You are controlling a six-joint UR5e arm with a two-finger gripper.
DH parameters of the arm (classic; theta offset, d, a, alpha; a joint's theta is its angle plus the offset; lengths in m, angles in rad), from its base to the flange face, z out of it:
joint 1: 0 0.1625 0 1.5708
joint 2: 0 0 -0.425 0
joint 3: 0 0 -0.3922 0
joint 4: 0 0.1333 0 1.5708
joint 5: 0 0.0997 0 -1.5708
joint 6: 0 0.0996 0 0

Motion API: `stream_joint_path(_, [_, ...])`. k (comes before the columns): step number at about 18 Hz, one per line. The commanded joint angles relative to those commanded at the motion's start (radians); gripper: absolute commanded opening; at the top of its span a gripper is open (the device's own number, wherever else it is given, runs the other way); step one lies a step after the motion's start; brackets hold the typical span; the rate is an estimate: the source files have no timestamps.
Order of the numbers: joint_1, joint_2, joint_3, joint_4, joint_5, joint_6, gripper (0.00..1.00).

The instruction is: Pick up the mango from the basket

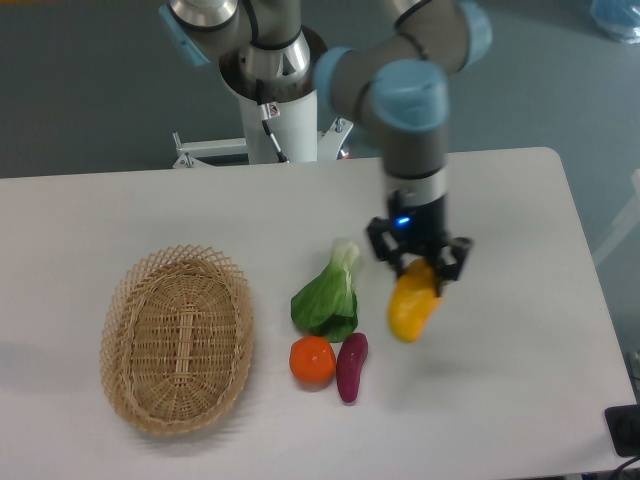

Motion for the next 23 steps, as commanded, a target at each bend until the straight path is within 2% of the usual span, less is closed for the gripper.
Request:
stream_joint_path(2, [0.015,0.0,0.017,-0.046,0.0,0.006,0.56])
stream_joint_path(4, [0.017,0.0,0.023,-0.064,0.0,0.008,0.56])
stream_joint_path(23, [0.012,-0.002,0.029,-0.064,-0.002,0.006,0.56])
